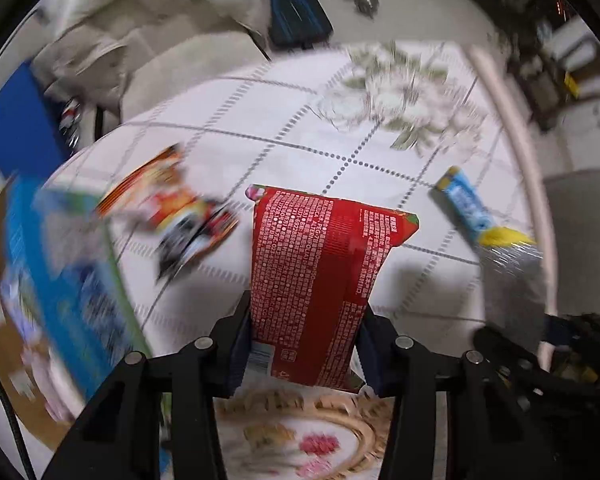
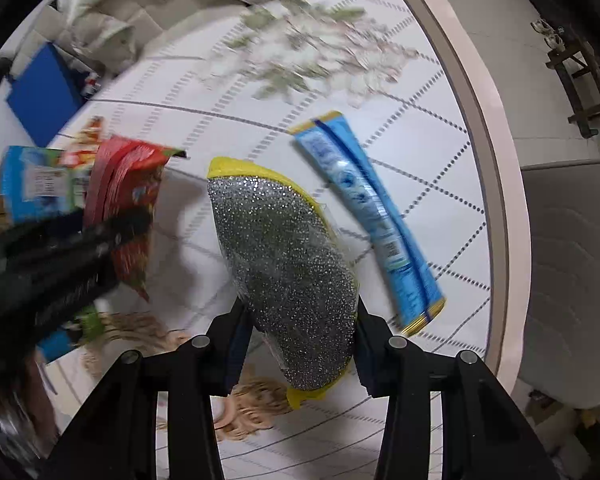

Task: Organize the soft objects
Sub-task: 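Carry both items into the box and release them beside the other packs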

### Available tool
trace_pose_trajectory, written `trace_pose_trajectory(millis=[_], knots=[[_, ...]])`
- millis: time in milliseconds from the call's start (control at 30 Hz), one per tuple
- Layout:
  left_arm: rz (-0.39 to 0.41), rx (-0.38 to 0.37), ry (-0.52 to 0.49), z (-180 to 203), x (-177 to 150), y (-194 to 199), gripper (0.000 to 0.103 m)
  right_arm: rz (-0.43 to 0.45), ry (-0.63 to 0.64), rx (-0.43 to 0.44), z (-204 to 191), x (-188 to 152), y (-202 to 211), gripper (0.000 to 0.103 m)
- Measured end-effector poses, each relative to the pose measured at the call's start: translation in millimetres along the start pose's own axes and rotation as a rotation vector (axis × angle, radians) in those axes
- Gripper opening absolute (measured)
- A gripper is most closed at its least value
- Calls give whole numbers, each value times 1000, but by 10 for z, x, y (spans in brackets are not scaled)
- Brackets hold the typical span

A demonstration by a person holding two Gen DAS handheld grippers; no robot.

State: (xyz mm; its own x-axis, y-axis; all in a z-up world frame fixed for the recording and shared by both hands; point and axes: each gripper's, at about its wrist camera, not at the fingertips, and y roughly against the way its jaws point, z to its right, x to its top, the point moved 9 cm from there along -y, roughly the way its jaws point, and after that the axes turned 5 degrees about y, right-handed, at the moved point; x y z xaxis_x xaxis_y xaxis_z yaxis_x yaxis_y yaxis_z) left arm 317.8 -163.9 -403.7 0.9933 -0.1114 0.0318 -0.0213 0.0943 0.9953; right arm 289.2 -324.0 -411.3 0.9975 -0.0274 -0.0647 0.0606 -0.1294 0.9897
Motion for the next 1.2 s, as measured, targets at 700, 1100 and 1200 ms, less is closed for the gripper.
trace_pose_trajectory(millis=[700,1100,1200], knots=[[89,110,467,-3962,-194,994,43,120,120,144,-3577,287,333,47],[-94,107,439,-4376,4,161,44,49,31,-2,-3760,789,-584,47],[-114,99,450,-4392,2,86,45,42,20,-11,-3742,869,-671,49]])
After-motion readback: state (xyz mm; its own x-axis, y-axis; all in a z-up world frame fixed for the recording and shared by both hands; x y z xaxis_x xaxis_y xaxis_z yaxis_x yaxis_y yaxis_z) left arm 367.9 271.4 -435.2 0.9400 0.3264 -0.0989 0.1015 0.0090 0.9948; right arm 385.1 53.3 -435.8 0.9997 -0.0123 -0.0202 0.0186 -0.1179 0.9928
